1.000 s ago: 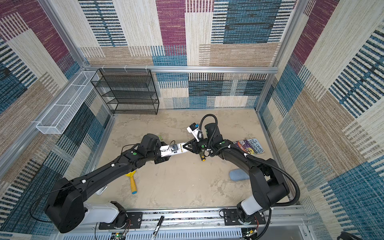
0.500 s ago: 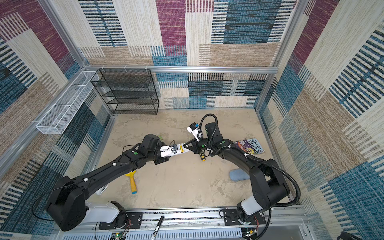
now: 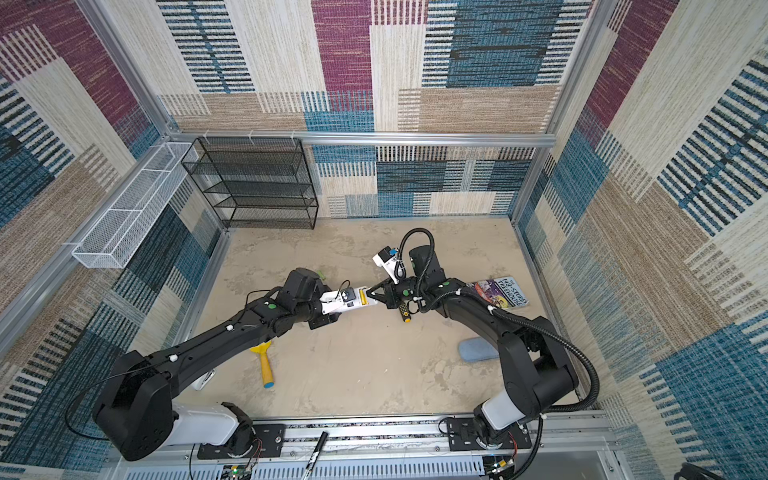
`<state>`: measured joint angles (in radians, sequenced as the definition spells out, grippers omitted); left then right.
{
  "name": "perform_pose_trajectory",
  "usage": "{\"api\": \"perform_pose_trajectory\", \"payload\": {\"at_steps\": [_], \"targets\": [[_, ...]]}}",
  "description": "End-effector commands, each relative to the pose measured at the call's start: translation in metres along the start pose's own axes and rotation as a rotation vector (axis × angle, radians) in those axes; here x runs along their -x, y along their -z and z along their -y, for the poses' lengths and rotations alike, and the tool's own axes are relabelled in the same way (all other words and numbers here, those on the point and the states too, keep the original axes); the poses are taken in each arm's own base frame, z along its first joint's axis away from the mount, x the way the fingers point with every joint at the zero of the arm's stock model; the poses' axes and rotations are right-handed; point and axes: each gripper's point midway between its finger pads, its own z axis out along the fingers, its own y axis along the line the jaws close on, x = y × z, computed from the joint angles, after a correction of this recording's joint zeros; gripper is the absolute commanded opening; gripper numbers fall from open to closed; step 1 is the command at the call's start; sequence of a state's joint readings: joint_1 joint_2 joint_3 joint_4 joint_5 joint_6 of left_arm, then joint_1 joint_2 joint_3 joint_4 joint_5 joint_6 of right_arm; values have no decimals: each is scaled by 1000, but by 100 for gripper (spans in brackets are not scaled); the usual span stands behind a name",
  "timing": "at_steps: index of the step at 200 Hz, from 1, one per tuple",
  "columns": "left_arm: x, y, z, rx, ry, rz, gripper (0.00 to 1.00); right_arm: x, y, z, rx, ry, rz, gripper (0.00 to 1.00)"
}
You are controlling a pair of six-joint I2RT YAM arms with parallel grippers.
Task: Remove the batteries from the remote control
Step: 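Grasp the black-and-yellow screwdriver on the table with the right gripper and lift it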
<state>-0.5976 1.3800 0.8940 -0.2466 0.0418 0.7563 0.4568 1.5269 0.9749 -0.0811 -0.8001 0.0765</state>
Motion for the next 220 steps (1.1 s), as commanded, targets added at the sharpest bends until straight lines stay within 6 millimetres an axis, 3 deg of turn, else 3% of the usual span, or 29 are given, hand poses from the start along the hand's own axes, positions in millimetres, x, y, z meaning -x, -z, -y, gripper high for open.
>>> {"api": "perform_pose_trajectory", "payload": {"at_steps": [1,26,54,81,119,152,220], "targets": [[6,-2,-3,2,18,25,35,10,6,-3,-16,36,28,0],[-5,-7,2,-3,7,-7,35,25,22,3,-106,60,74,0],[-14,-11,8,-19,-7,-31,35,30,43,39,-294,33,96,0],[-16,-13,14,-47,-19,-35,34,11,55,90,-478,-45,57,0],[-20,-17,26,-102,-21,-44,33,-26,62,145,-661,-161,9,0],[-17,-17,33,-132,-35,-16,32,-47,58,162,-660,-218,-11,0],[-18,-21,48,-217,-59,-16,32,-62,47,182,-600,-296,-17,0]]}}
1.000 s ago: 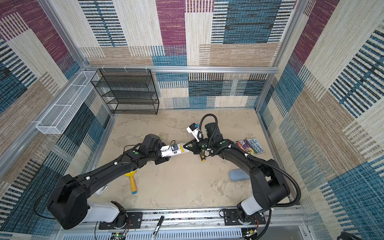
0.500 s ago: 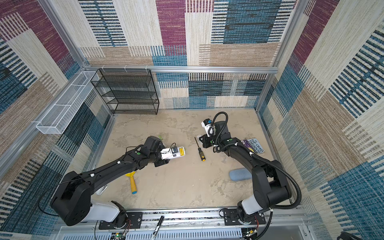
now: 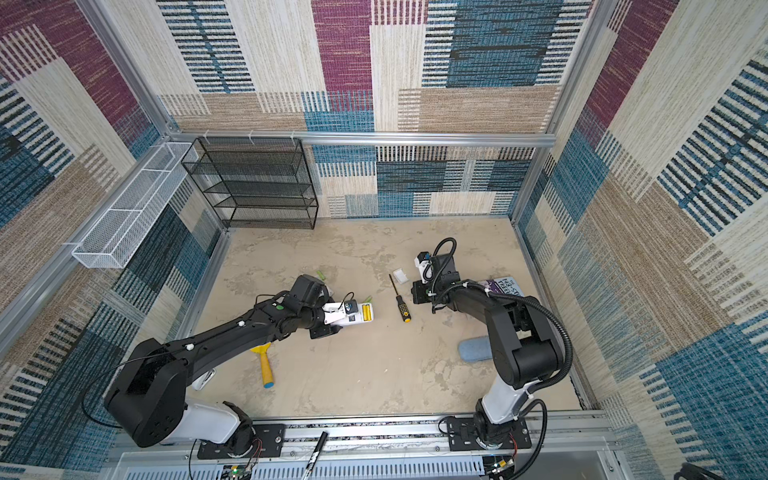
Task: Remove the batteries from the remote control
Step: 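Grasp the black-and-yellow screwdriver on the table with the right gripper and lift it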
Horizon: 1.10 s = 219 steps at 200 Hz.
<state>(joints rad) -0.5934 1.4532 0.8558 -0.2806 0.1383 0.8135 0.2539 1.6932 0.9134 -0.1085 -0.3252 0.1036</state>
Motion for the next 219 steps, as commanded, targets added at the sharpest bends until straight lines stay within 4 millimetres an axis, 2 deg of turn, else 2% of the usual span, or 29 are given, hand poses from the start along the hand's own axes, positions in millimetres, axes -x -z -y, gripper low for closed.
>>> {"api": "perform_pose_trajectory", "payload": {"at_steps": [1,40,91,118,152,165,188,219], "targets": [[4,-1,7,-49,-20,19,32,8,-4,0,38,-22,34,0],[1,-6,16,-85,-51,11,32,-1,-8,11,37,-63,14,3],[-3,-18,25,-142,-76,-22,32,-13,-14,21,27,-98,-7,19],[-6,-25,26,-154,-83,-43,32,-13,-12,21,25,-99,1,28],[-8,-29,29,-173,-102,-58,32,-2,-2,19,13,-70,37,39],[-9,-29,30,-181,-114,-64,32,8,8,13,27,-46,67,41],[-11,-31,31,-197,-130,-82,32,23,25,-14,83,45,124,42],[-17,-35,30,-207,-133,-129,34,15,31,-64,198,145,109,49]]}}
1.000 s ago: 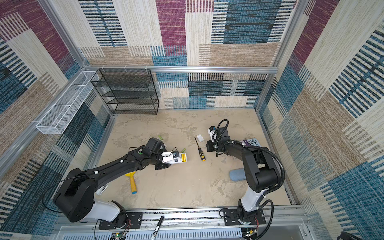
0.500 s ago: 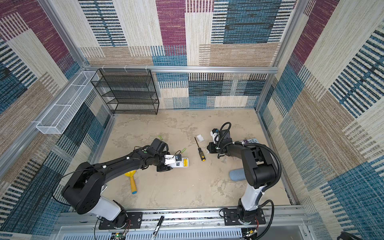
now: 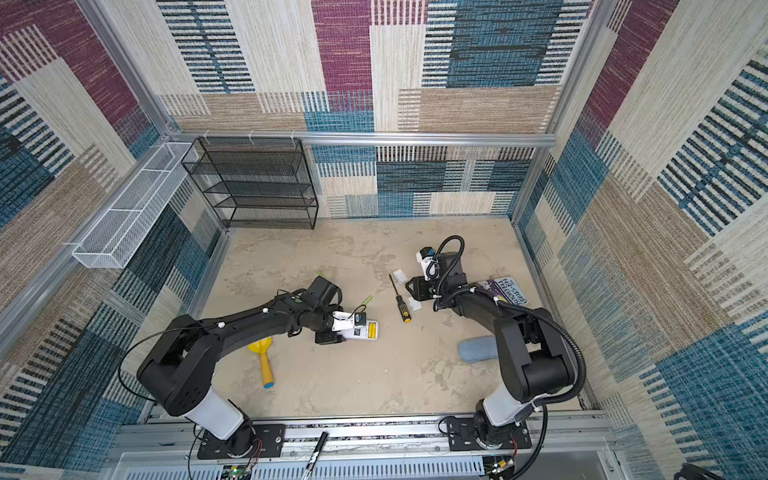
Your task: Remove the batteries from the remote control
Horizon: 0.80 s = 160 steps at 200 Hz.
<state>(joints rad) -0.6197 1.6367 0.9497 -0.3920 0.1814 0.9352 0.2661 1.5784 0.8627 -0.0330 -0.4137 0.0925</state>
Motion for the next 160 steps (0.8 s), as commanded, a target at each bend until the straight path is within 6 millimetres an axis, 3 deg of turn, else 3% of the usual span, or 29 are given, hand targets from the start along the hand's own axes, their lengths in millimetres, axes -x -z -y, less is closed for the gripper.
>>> {"api": "perform_pose_trajectory", "payload": {"at_steps": [1,26,90,160], "targets": [[-6,-1,1,-17,-17,-44,34,-3,1,-33,90,72,-5,49],[-13,-6,1,-28,-15,-89,34,-14,-2,-57,149,86,-25,49],[-19,-14,-5,-39,-9,-172,37,-40,-21,-80,194,102,-93,49],[-35,-25,0,-71,19,-257,53,-53,-51,-86,215,86,-152,42]]}}
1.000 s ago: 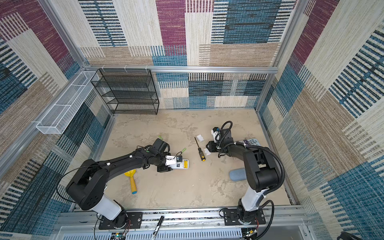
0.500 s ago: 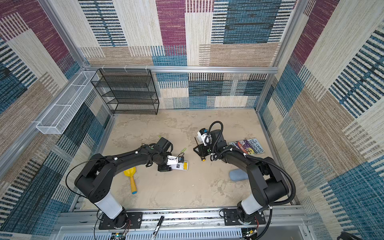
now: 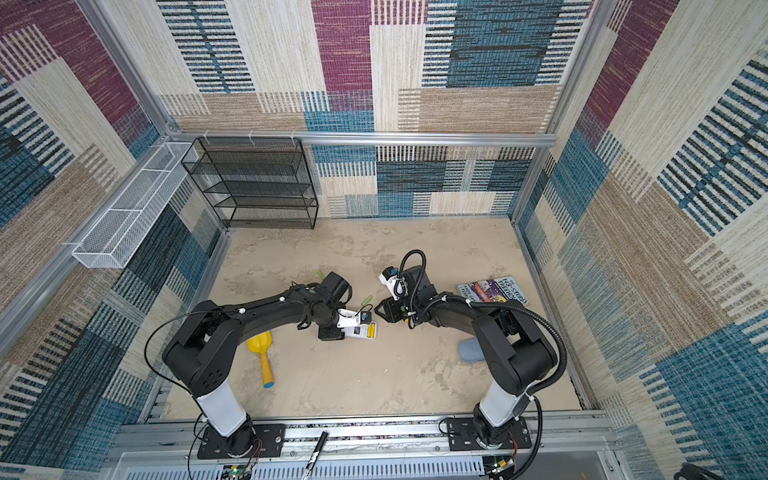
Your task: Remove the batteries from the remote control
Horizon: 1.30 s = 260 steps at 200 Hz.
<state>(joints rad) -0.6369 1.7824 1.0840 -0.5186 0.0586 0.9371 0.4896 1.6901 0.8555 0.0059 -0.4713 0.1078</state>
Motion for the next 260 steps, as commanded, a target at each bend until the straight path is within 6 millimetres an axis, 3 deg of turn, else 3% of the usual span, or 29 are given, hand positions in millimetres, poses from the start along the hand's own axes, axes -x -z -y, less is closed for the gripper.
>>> {"api": "perform_pose_trajectory", "payload": {"at_steps": [1,63,124,140,193,236,254,260], "targets": [[-17,-9,8,-31,20,-81,53,8,-7,-2,21,-4,18,42],[-27,-23,11,-58,57,-148,59,-1,-25,1,30,-13,-23,34],[-31,-33,9,-39,75,-160,63,-6,-32,2,38,-19,-39,33],[-33,-34,8,-31,74,-165,69,-6,-33,1,41,-18,-39,33],[-39,-39,8,-9,90,-185,70,-7,-38,2,39,-14,-55,33],[-42,-34,-11,82,130,-184,72,-16,-38,2,18,-4,-84,32],[-42,-30,-26,137,155,-183,80,-20,-35,-1,8,2,-91,32],[-42,-29,-31,156,165,-184,88,-21,-34,-2,6,4,-89,32]]}}
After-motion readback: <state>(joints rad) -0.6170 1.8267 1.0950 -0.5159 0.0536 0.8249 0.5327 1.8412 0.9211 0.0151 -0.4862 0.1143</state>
